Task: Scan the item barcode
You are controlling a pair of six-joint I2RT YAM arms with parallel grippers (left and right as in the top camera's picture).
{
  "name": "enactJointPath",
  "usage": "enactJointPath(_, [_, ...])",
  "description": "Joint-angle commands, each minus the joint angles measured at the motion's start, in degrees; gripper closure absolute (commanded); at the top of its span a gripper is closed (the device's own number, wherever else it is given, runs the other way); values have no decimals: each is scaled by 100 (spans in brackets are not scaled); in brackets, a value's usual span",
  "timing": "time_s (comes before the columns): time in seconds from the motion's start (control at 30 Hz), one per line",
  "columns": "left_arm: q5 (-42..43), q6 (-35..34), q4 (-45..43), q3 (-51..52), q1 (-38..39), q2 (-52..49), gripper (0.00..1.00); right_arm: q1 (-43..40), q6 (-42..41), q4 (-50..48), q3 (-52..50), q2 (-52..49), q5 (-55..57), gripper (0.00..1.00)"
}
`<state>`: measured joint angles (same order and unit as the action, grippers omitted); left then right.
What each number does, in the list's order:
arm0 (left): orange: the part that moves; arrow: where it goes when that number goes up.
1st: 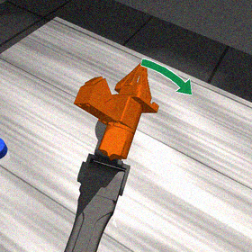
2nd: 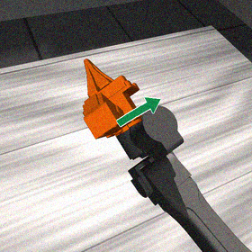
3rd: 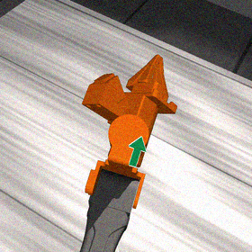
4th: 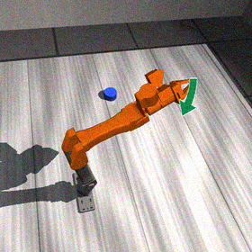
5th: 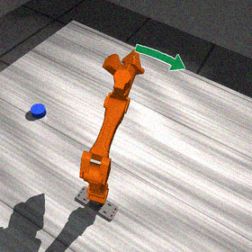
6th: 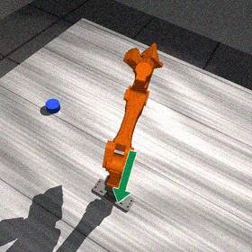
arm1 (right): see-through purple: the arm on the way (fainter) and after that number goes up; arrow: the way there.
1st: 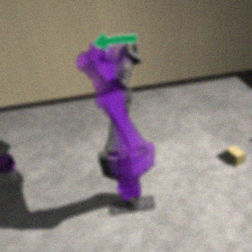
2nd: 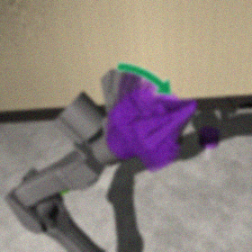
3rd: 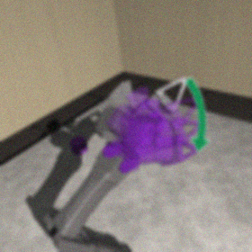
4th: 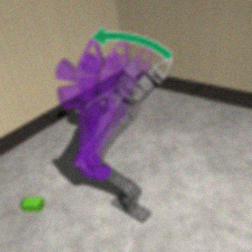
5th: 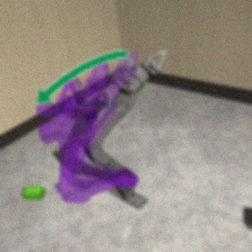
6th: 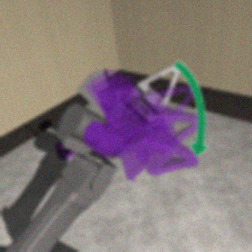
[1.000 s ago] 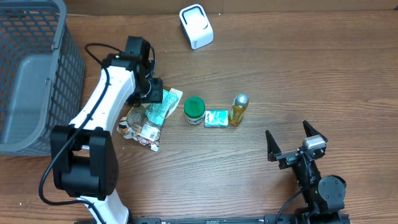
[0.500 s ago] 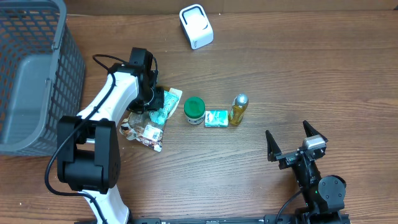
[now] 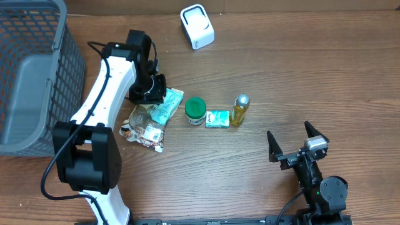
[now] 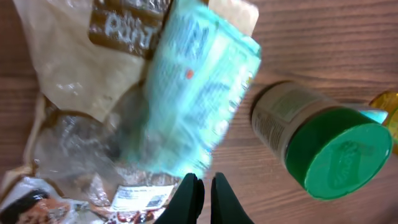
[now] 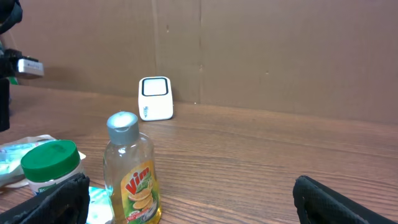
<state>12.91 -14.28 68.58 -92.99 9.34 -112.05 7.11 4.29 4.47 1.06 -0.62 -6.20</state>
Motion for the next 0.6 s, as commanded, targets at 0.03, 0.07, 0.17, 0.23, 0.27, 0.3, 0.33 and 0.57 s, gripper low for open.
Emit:
enactJointPath(0.03, [140, -249, -181, 411, 201, -24, 96, -11, 11, -24, -61, 39, -31, 0])
enactJointPath(0.07, [66, -249, -223, 472, 227, -24, 96, -11, 9, -24, -61, 39, -33, 0])
enactJointPath(0.17, [-562, -251, -457, 492, 210, -22, 96, -11, 9, -24, -61, 39, -31, 0])
enactJointPath(0.23, [-664, -245, -697, 448, 153, -22, 96, -11, 11, -24, -61, 39, -31, 0])
enactJointPath(0.27, [-726, -245, -872, 439, 118, -22, 95, -11, 11, -24, -61, 39, -31, 0])
enactJointPath(0.3, [-765, -245, -1019, 431, 79, -22, 93, -11, 9, -24, -61, 39, -31, 0])
enactJointPath(0.33, [-811, -247, -1143, 413, 37, -22, 92, -11, 9, -24, -61, 39, -31, 0])
enactJointPath(0.57, [-1635, -256, -1408, 424, -234, -35, 94, -11, 9, -24, -61, 39, -33, 0])
